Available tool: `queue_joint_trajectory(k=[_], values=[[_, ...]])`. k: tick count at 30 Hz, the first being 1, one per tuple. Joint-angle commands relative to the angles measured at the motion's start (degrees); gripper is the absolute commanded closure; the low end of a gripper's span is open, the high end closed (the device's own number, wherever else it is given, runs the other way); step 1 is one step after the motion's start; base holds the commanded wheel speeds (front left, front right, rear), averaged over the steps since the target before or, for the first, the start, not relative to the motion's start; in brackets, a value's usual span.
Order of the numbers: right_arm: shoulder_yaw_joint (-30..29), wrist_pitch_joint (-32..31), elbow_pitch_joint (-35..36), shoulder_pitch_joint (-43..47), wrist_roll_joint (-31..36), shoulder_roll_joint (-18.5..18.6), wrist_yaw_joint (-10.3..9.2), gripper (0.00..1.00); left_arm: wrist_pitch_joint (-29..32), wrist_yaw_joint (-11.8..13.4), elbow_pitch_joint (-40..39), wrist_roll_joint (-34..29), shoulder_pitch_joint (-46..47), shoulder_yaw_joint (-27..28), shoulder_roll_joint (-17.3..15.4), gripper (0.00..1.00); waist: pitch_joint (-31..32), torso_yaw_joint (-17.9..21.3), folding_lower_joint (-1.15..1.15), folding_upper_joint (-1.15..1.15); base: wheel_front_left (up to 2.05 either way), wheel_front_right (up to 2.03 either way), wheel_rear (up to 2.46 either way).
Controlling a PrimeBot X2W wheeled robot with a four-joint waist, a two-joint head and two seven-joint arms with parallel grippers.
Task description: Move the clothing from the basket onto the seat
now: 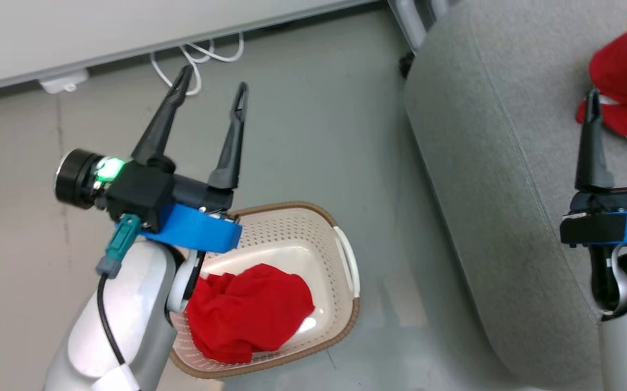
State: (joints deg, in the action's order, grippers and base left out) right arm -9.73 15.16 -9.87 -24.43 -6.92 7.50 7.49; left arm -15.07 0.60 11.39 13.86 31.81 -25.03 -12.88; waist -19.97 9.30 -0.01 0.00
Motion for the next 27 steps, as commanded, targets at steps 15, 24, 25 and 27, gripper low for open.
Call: queue_joint_trajectory(k=[15,24,25,27], values=[[5.6,0.0,-0.5,7.2,-0.6,-2.1,0.01,0.0,-0.1,-4.7,-1.4,-5.3,-13.7,14.7,6.6,0.0,9.8,-7.5,0.01,0.0,0.0,0.0,0.0],[4.9,0.0,-0.8,13.0,0.1,-3.2,0.01,0.0,-0.1,-6.3,-1.5,-6.7,-19.4,20.5,8.9,0.0,13.0,-9.7,0.01,0.0,0.0,0.0,0.0],[4.8,0.0,-0.8,13.4,0.1,-3.3,0.01,0.0,-0.1,-6.5,-1.5,-6.8,-19.8,20.8,9.1,0.0,13.3,-9.9,0.01,0.0,0.0,0.0,0.0],[4.8,0.0,-1.0,14.4,0.0,-3.5,0.01,0.0,-0.2,-6.8,-1.6,-7.0,-20.6,21.3,9.3,0.0,13.7,-10.2,0.01,0.0,0.0,0.0,0.0]])
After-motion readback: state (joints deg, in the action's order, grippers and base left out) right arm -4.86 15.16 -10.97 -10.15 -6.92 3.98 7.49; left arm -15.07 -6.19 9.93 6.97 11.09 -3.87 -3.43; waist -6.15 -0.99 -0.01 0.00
